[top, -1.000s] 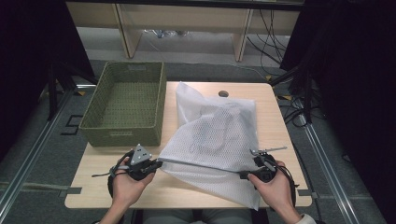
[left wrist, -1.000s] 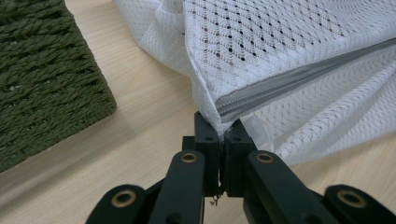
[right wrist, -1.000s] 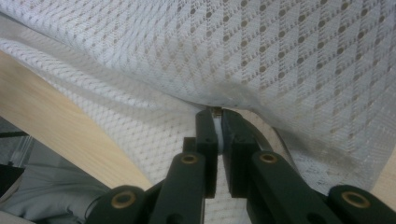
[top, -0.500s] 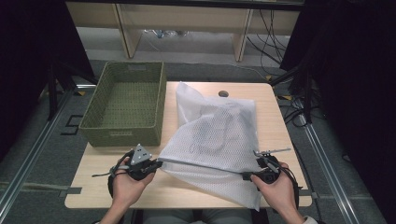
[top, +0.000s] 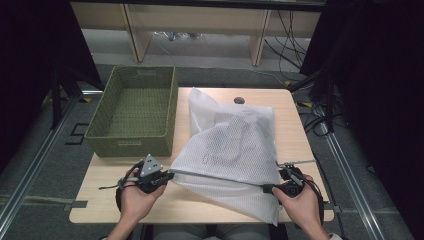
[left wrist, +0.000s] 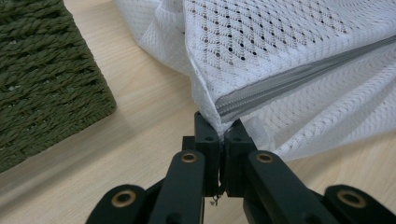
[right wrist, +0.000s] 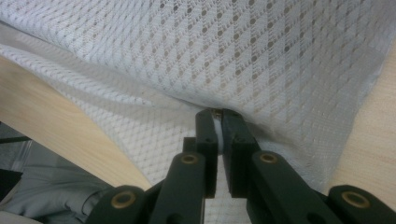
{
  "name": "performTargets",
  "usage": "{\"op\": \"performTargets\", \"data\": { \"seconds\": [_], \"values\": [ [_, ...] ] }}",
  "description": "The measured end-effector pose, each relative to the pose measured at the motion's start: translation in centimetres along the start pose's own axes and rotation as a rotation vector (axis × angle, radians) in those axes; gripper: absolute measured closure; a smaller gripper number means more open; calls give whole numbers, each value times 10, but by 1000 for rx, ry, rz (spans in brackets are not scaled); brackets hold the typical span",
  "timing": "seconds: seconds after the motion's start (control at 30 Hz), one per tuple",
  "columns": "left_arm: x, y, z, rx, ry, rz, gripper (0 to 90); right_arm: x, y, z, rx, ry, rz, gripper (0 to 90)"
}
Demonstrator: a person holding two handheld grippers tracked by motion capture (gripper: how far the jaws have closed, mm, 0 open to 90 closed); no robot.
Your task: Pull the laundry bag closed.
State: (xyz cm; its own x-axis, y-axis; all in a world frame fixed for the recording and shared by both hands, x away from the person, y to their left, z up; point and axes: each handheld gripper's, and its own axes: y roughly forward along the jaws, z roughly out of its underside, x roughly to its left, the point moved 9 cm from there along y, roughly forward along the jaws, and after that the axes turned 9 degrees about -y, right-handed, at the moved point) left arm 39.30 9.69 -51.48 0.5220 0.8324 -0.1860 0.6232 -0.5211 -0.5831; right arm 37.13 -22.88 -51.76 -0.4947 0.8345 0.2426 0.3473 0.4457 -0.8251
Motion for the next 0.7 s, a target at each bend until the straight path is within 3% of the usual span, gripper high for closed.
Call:
{"op": "performTargets", "data": {
  "seconds": [0.07,0.13,0.23,0.3,0.4,0.43,0.47,0.67,0.7],
  "values": [
    [0,0,0,0,-2,5,870,2,0,0,-11,26,-15,870],
    [0,0,0,-1,-2,2,871,1,0,0,-26,33,4,870],
    [0,0,0,1,3,8,870,0,-3,2,9,23,4,870],
    [0,0,0,-2,6,7,870,0,-1,1,-15,27,-1,870],
    [1,0,0,-3,1,5,871,-1,-4,2,4,24,3,870],
    [1,0,0,-4,-2,5,870,0,-6,3,15,29,-29,870],
    [0,0,0,-4,-4,8,870,2,-4,1,-25,31,-63,870],
    [1,1,0,-7,0,14,870,1,-5,3,-26,34,-60,870],
    [3,0,0,4,10,7,871,0,-5,3,-32,17,-58,870]
  ]
}}
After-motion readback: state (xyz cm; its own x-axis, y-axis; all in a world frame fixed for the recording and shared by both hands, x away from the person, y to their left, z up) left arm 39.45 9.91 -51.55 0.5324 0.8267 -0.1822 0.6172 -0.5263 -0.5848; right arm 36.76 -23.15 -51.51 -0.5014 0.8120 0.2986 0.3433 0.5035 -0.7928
